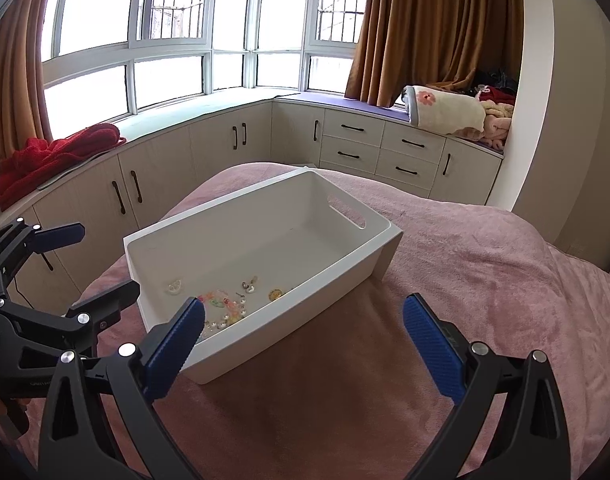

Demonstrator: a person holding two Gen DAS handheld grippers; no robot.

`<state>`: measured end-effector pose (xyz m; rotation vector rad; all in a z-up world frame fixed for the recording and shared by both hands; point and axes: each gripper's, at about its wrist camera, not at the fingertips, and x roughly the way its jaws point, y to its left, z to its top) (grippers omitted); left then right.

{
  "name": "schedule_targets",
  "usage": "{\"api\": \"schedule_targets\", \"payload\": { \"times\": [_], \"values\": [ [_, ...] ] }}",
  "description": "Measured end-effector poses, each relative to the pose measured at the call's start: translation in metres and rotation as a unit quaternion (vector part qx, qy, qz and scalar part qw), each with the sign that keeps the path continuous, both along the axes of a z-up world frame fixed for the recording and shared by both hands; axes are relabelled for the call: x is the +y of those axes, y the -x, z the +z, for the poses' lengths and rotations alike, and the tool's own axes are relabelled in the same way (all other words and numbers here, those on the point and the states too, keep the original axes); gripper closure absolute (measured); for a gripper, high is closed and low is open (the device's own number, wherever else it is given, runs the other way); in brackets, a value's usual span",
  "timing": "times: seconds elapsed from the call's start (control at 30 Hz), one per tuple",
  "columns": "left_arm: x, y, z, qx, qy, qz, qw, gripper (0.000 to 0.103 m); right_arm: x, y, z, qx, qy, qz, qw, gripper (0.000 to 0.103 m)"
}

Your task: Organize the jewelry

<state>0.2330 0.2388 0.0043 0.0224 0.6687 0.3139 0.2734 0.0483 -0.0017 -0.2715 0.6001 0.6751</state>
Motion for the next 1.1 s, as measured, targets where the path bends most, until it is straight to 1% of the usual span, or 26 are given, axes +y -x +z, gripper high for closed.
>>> {"api": "schedule_targets", "payload": {
  "times": [0.6, 0.9, 1.1],
  "values": [
    [0.0082, 0.0057, 0.0008, -0.012, 0.021, 0.011, 0.9997, 0.011, -0.0066, -0.0040, -0.0055, 0.008, -0.009, -0.009, 1.000, 0.005],
    [0.0082, 0.0050, 0.0009, -0.016, 0.023, 0.015, 0.9995, 0.011, -0.0070, -0.0052, -0.0080, 0.010, -0.010, -0.012, 1.000, 0.005],
    [0.0061, 0.0047, 0.0006, -0.014, 0.019, 0.010, 0.9997, 0.011, -0.0090, -0.0055, -0.0089, 0.011, -0.012, -0.014, 1.000, 0.005]
  ]
}}
